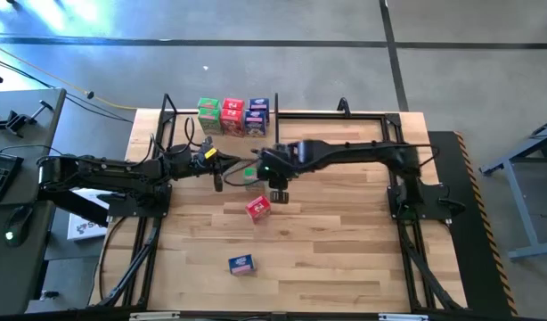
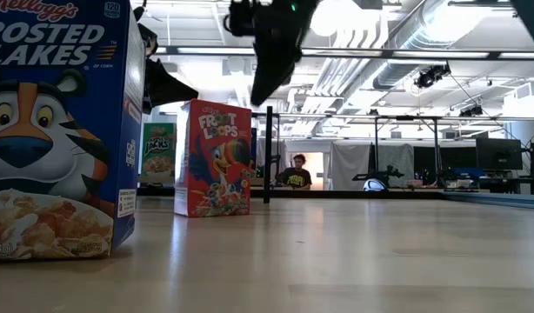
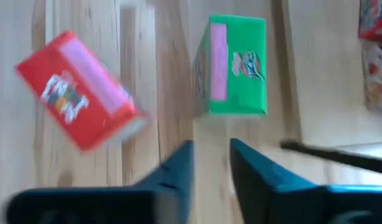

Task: Stack cereal on shelf
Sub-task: Put the green cereal box on the shelf aligned with the green cereal box

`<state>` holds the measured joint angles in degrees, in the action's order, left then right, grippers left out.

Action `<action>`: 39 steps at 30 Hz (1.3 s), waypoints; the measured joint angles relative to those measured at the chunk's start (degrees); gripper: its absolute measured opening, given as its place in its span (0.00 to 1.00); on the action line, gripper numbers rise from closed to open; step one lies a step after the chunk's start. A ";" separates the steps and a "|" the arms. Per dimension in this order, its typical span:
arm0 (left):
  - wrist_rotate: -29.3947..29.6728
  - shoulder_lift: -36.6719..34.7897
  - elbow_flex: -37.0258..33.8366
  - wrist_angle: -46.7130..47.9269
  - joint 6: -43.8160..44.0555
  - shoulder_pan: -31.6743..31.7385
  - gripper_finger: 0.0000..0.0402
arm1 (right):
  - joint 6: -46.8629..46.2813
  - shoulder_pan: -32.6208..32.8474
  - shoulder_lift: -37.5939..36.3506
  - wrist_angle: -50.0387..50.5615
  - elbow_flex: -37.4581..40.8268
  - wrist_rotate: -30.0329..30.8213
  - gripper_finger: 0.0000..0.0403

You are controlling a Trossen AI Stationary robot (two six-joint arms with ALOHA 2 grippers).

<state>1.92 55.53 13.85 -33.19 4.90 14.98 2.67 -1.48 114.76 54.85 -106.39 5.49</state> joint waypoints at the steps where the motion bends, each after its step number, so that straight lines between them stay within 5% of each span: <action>1: -0.05 0.00 0.00 0.00 0.35 0.00 0.00 | -0.70 0.05 -2.14 -6.36 5.47 0.00 0.17; 5: -0.42 0.00 0.92 2.03 2.76 0.25 0.00 | -2.69 0.04 -9.73 -32.57 26.39 -0.01 0.02; 12: -3.88 0.63 12.60 25.74 -2.28 1.20 0.02 | -1.36 -1.69 -20.79 -58.27 44.96 4.80 0.05; 18: -3.83 5.95 28.96 56.44 -11.14 -0.17 0.21 | 3.42 -3.20 -27.21 -63.55 51.20 5.18 0.03; 21: -3.92 10.40 36.29 64.59 -12.45 -1.66 0.34 | 5.00 -3.40 -28.19 -63.76 52.83 5.05 0.01; 29: -4.45 25.61 49.69 73.70 -14.62 -3.17 0.62 | 6.68 -3.40 -28.55 -63.76 54.44 4.96 0.01; 39: -2.97 34.15 54.77 75.94 -19.52 -3.17 0.64 | 6.83 -3.40 -28.55 -63.56 54.44 4.03 0.01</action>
<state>-1.05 89.68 68.62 42.74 -14.62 11.81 9.50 -4.89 86.21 -8.71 -51.94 9.53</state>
